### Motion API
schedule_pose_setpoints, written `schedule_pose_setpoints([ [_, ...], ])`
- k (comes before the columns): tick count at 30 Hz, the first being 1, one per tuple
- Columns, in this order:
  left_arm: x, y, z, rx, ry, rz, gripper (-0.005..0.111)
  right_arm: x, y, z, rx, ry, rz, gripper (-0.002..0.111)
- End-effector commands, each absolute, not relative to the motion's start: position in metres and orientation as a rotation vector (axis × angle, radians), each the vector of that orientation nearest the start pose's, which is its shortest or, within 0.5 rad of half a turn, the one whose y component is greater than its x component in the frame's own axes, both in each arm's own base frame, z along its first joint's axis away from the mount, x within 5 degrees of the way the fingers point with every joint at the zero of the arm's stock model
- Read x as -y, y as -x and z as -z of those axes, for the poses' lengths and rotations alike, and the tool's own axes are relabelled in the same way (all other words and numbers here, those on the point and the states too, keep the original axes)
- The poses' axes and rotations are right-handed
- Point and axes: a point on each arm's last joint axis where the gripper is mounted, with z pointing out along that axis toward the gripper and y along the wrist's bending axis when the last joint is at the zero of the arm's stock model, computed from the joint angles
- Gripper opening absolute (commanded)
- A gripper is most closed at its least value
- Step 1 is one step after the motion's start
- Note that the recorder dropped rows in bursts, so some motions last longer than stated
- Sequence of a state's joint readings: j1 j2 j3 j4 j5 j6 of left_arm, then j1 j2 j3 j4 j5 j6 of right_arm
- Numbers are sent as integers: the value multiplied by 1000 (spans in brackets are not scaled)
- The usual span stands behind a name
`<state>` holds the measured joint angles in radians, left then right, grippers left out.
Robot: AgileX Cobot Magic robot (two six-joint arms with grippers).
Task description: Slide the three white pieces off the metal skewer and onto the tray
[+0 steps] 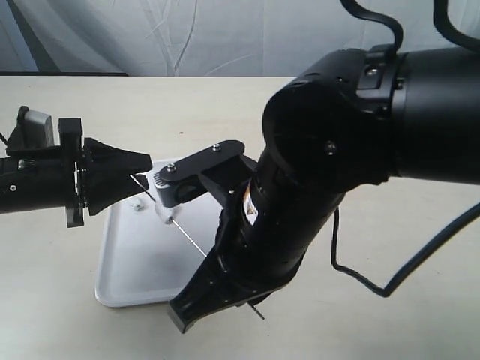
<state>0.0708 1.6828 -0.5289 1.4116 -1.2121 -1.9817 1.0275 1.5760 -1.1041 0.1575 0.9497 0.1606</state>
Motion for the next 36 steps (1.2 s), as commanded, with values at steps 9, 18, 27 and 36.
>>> schedule_pose_setpoints([
  [9,70,-236,-168,-2285,240,1729,40,-269,-151,-243,-2715,1133,-402,-1],
  [18,75,-235,-168,-2300,224,1743,40,-269,-152,-244,-2703,1130,-406,-1],
  [27,79,-234,-168,-2308,221,1756,40,-270,-153,-244,-2697,1124,-406,-1],
  [36,79,-232,-167,-2330,222,1761,40,-271,-153,-244,-2683,1118,-414,-1],
])
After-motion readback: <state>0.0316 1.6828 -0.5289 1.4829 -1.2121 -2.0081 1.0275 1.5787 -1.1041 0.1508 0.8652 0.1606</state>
